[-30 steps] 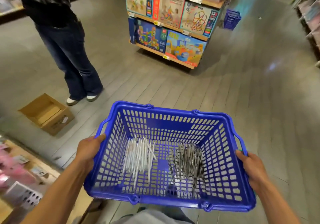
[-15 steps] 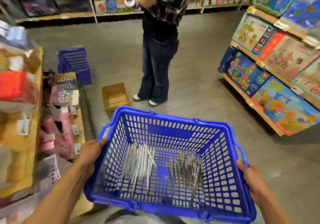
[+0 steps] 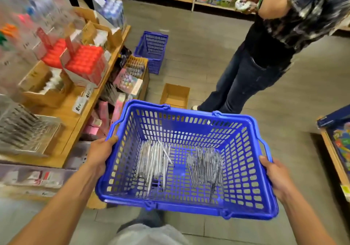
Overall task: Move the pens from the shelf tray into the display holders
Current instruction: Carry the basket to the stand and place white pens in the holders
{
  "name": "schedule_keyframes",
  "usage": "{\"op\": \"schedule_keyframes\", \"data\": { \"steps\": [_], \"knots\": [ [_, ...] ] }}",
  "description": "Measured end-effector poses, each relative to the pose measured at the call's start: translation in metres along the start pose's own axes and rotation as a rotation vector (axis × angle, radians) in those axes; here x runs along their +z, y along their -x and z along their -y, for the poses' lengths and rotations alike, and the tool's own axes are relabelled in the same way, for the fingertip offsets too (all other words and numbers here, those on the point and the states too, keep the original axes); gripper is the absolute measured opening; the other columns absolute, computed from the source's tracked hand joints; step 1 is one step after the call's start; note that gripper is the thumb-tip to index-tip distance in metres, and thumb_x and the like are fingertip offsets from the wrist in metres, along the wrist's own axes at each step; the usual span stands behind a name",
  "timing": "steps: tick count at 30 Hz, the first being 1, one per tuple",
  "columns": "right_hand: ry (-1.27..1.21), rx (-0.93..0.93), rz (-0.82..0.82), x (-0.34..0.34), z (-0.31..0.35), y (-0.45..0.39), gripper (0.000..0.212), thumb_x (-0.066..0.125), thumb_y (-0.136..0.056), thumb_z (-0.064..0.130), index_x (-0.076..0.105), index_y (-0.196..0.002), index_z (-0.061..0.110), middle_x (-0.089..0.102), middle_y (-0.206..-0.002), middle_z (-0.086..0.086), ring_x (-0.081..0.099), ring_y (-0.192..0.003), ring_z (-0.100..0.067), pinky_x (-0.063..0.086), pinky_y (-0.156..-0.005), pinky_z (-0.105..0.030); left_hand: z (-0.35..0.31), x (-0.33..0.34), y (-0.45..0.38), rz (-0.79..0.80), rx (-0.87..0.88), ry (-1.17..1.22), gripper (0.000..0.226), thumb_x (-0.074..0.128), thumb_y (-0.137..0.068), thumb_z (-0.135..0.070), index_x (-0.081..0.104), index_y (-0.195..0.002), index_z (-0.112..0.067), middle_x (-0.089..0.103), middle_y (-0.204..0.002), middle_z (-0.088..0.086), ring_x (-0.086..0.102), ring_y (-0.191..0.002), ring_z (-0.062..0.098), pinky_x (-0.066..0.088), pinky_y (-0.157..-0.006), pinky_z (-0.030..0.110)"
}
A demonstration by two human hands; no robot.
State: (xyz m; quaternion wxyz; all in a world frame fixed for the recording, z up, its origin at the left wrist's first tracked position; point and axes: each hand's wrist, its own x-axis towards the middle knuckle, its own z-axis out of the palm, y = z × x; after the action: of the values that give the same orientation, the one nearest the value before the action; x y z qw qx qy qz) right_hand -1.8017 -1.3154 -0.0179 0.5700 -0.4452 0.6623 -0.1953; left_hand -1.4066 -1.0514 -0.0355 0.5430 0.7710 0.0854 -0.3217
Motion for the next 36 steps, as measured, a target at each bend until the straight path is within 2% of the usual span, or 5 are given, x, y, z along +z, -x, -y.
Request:
{"op": "schedule_keyframes", "data": {
  "steps": [14,19,24,32,36],
  "knots": [
    [0.176,-0.015,0.069,0.087,0.111,-0.094,0.019,0.058,-0.096,0.022,0.064,-0.095,0.005,0.072,-0.079,-0.026,0.071,-0.061,-0.038,0.058,-0.055,-0.045,-0.055,0.026,-0.09,-0.121,-0.136,0.064,0.021,0.071,-0.088,-0.024,0.069,-0.075,-0.008,0.069,-0.052,0.005,0.064,-0.049,0.025,0.057,-0.056,0.043],
    [0.342,-0.043,0.143,0.118,0.143,-0.15,0.02,0.06,-0.093,0.028,0.063,-0.095,0.008,0.072,-0.078,-0.024,0.071,-0.065,-0.042,0.058,-0.066,-0.057,-0.042,0.034,-0.091,-0.199,-0.191,0.183,0.024,0.068,-0.091,-0.022,0.065,-0.07,-0.009,0.066,-0.048,0.003,0.059,-0.036,0.015,0.046,-0.035,0.025],
    [0.472,-0.123,0.269,0.163,0.165,-0.222,0.016,0.059,-0.09,0.018,0.063,-0.094,0.002,0.071,-0.07,-0.016,0.066,-0.054,-0.028,0.057,-0.063,-0.049,-0.015,0.043,-0.074,-0.335,-0.259,0.303,0.023,0.065,-0.092,-0.02,0.065,-0.076,-0.004,0.064,-0.056,0.015,0.056,-0.038,0.02,0.051,-0.045,0.032],
    [0.816,-0.238,0.623,0.284,0.19,-0.311,0.018,0.059,-0.091,0.018,0.068,-0.087,0.003,0.072,-0.067,-0.013,0.067,-0.054,-0.025,0.057,-0.052,-0.036,0.072,0.097,-0.029,-0.646,-0.34,0.587,0.022,0.06,-0.096,-0.015,0.066,-0.106,0.003,0.067,-0.097,0.031,0.063,-0.087,0.039,0.051,-0.088,0.066],
    [0.924,-0.256,0.728,0.35,0.173,-0.33,0.014,0.059,-0.092,0.017,0.068,-0.09,0.007,0.071,-0.086,-0.021,0.064,-0.07,-0.029,0.055,-0.075,-0.049,0.129,0.127,-0.023,-0.753,-0.46,0.689,0.019,0.058,-0.098,-0.017,0.067,-0.1,-0.001,0.07,-0.087,0.025,0.067,-0.066,0.025,0.06,-0.067,0.045]
  ]
}}
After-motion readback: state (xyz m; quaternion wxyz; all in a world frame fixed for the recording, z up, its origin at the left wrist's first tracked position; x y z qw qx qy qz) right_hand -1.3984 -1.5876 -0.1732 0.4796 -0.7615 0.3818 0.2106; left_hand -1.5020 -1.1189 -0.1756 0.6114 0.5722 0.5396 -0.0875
